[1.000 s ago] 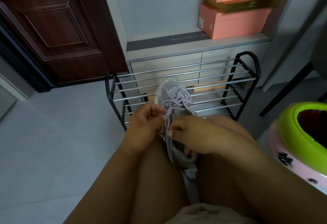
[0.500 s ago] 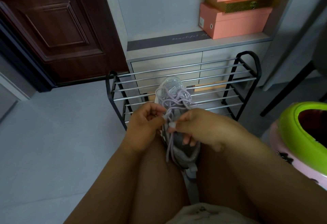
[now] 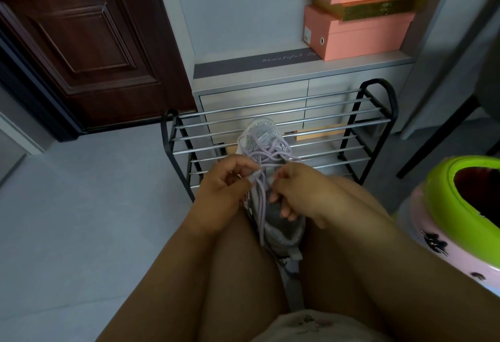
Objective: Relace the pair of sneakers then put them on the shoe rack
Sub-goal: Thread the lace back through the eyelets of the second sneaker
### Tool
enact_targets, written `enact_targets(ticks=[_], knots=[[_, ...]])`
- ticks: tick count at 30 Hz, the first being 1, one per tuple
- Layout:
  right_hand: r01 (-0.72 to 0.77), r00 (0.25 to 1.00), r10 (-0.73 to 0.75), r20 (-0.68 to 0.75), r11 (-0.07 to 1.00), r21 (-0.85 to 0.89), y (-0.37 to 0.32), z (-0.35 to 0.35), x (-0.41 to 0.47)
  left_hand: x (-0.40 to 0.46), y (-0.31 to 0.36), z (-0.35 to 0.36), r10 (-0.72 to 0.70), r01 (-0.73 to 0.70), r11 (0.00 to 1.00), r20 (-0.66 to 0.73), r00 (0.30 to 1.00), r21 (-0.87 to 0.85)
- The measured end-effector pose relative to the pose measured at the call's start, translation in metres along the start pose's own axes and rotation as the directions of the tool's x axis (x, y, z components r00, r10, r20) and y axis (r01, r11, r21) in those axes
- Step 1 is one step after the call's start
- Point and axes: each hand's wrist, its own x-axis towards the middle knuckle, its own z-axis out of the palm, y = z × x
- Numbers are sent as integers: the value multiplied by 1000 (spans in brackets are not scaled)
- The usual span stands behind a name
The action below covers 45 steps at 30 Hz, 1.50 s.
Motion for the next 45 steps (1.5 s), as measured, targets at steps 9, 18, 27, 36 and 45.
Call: enact_targets(ticks=[9, 18, 27, 36, 45], knots=[[-52, 998, 42, 50, 979, 198, 0, 11, 8, 1, -3, -2, -22, 23, 1000, 65, 998, -8], [-99, 963, -70, 260, 807, 583, -9, -18, -6, 0, -1, -2, -58, 59, 998, 37, 998, -32], [219, 946, -323, -37, 548, 807, -19, -44, -6, -2, 19, 6, 158, -180, 914, 89, 983, 364], [378, 925, -349, -153, 792, 480, -11, -41, -5, 7, 42, 21, 67, -76, 935, 37, 997, 346], [496, 856, -414, -310, 827, 265, -6, -50, -1, 16, 58, 36, 124, -144, 882, 74, 990, 450]])
